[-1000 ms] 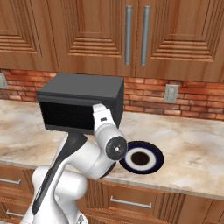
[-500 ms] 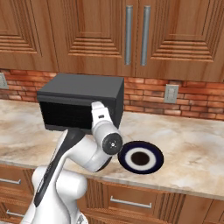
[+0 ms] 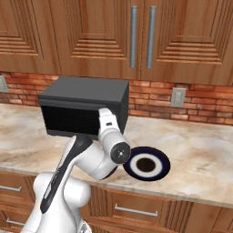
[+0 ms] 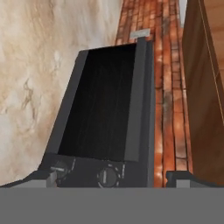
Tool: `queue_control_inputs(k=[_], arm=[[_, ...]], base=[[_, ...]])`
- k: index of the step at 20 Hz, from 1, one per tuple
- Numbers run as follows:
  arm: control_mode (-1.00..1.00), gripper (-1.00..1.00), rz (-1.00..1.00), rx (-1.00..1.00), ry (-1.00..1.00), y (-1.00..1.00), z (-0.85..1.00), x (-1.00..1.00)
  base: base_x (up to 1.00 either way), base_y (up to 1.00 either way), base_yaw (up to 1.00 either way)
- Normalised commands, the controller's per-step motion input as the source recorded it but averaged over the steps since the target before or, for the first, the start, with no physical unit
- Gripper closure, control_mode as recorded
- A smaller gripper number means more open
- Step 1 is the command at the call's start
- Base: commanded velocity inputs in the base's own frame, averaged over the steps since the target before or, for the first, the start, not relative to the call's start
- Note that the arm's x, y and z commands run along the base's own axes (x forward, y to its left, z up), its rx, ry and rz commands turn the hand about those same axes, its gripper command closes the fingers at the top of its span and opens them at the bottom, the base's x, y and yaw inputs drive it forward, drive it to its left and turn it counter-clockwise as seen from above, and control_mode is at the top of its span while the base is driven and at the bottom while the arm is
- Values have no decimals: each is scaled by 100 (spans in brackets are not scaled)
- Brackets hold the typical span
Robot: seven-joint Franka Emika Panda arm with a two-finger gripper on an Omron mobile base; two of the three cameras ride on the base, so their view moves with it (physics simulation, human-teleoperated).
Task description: Pull the toaster oven rack outwards. Pick up the baguette from the plate and place it on the toaster oven rack. Close the toaster oven door fully and set the temperature to the lowest setting.
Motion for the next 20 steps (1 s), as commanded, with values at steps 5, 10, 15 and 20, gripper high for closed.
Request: queue_control_inputs(k=[5,10,15,20], arm=[[-100,-100,0,4,-1,0,-5,9],[-100,-100,1,1,-1,0,0,21],[-100,-100,3,0,0,0,0,30],[-100,-100,2,4,0,-3,0,29]], base=[[0,0,0],[0,0,0],[0,0,0],[0,0,0]])
